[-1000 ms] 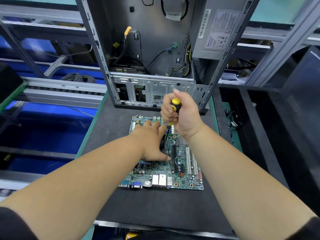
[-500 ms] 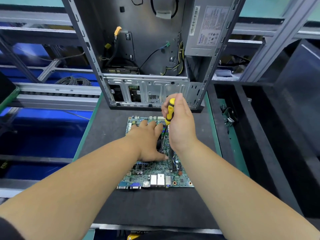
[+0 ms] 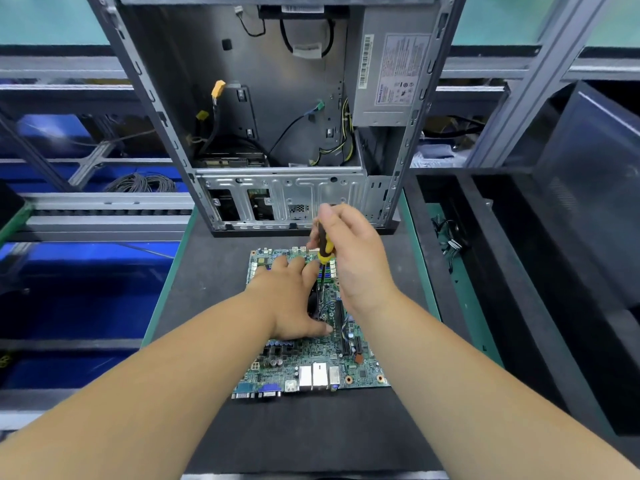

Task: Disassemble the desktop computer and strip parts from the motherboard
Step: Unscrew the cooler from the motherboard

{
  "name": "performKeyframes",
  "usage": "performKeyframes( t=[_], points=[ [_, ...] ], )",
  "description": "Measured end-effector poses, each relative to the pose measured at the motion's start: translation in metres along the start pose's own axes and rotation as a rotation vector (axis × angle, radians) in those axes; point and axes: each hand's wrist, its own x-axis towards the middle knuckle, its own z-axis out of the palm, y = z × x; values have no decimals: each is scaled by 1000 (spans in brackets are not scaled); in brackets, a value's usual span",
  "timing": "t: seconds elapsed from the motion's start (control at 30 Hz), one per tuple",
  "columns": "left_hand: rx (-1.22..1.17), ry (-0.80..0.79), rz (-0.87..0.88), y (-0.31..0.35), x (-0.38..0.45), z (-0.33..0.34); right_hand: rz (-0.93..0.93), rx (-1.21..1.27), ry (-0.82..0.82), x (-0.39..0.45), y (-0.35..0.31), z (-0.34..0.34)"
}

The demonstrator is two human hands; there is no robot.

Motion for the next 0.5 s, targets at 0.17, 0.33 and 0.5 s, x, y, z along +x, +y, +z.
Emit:
performKeyframes(
  t=[0.17, 0.33, 0.5],
  points=[
    [19, 21, 2, -1, 2, 2, -21, 105, 84, -1, 6, 1],
    [7, 31, 6, -1, 2, 5, 72, 164, -224, 19, -3, 0],
    [22, 48, 8, -2, 2, 6, 232, 174, -447, 38, -16, -5]
  ],
)
